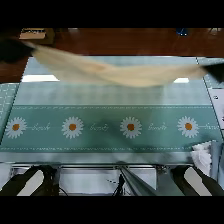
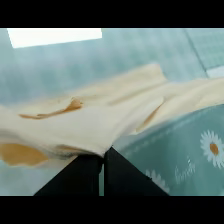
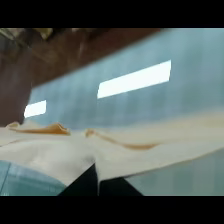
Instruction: Fold the shirts.
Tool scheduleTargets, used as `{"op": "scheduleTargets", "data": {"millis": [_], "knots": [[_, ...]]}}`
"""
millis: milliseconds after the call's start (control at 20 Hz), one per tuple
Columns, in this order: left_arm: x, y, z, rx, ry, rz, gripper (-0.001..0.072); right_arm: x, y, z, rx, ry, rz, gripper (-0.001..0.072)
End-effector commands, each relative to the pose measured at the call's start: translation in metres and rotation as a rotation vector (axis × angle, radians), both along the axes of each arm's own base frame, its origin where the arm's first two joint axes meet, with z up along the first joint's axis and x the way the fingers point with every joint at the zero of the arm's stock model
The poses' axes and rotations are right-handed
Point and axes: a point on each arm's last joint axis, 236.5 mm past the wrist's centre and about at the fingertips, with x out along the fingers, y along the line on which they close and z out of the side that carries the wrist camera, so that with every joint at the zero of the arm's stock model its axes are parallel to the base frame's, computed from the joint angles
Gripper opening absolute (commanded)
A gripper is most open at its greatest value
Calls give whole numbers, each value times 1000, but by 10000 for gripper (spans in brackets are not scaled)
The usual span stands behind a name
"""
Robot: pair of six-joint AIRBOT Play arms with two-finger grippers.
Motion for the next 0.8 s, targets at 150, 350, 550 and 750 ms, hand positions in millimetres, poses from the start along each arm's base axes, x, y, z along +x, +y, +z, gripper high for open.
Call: {"op": "scheduleTargets", "data": {"millis": [150, 350, 550, 750], "knots": [[-130, -20, 244, 100, -731, 93, 28, -83, 10, 283, -337, -696, -338, 27], [-195, -23, 274, 81, -822, 166, 27, -155, 17, 342, -450, -769, -530, 27], [-237, 10, 263, 122, -779, 388, 27, -186, 17, 309, -607, -584, -578, 27], [-222, 30, 179, 249, -419, 417, 27, -199, -14, 205, -791, -125, -513, 27]]}}
